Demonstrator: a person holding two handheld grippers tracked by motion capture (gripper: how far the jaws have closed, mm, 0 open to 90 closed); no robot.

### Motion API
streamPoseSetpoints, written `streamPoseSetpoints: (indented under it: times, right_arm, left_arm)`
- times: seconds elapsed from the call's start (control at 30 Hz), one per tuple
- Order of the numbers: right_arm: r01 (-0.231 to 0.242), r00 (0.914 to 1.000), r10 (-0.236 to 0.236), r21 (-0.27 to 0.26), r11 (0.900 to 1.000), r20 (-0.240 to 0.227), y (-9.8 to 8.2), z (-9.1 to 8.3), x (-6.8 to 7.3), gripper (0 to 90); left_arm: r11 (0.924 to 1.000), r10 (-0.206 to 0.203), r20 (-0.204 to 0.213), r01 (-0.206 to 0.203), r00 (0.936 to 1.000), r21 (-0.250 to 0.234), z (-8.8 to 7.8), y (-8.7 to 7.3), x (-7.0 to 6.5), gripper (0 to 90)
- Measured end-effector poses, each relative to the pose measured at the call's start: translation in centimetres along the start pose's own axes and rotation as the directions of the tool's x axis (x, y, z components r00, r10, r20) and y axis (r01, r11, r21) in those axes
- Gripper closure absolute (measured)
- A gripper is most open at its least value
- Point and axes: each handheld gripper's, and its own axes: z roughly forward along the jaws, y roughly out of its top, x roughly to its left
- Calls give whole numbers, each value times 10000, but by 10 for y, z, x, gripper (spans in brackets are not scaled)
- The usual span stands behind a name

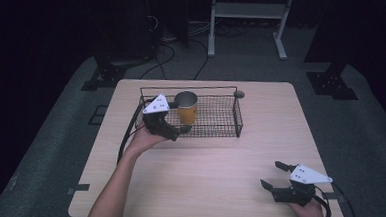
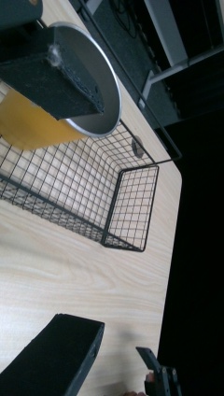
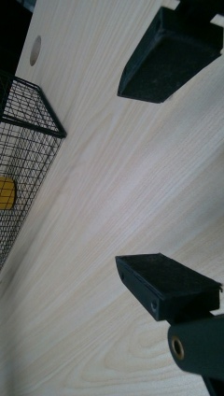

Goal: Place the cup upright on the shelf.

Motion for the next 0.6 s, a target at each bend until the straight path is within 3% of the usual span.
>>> streamPoseSetpoints:
  times: [0.6]
  right_arm:
    - [30,10000,-30,34,10000,10,0,0,0,148]
  left_arm:
    - [9999,-133,116,132,9998,35,-9,-22,-19,0]
